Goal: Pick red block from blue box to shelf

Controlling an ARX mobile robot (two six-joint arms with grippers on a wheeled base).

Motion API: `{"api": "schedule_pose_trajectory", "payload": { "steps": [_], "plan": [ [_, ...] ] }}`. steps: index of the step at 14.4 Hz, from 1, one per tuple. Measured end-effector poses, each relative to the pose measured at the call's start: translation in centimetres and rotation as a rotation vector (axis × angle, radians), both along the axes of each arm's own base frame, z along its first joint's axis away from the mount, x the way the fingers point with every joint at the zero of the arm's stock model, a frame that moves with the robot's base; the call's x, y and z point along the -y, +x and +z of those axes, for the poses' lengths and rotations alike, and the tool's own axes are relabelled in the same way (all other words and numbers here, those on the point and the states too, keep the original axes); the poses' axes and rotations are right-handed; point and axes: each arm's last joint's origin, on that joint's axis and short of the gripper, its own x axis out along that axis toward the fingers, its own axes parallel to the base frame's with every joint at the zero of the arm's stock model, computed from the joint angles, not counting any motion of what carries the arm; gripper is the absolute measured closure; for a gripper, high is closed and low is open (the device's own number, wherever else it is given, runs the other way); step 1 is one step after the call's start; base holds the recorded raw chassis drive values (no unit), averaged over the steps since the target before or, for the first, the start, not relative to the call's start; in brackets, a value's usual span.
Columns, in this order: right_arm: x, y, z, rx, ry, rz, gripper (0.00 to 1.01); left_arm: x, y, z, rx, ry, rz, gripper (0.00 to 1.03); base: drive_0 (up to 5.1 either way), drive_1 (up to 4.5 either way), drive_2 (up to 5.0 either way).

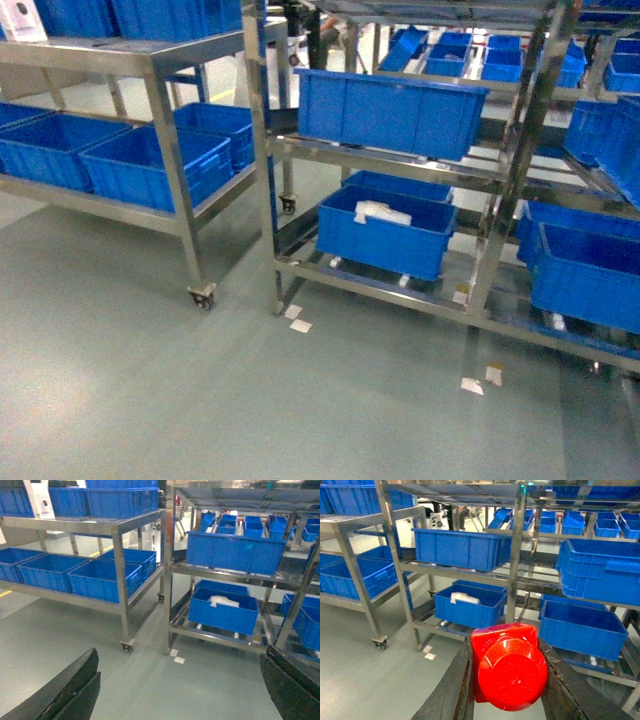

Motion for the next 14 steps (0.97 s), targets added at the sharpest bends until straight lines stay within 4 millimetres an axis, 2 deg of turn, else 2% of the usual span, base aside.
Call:
{"api": "schedule_pose_trajectory", "payload": {
  "steps": [14],
  "plan": [
    [0.0, 0.0, 0.0, 0.0, 0.0, 0.0, 0.73, 0.0, 0.0, 0.0, 0.0, 0.0, 0.0, 0.05, -1.6, -1.57, -1.6]
  ]
}}
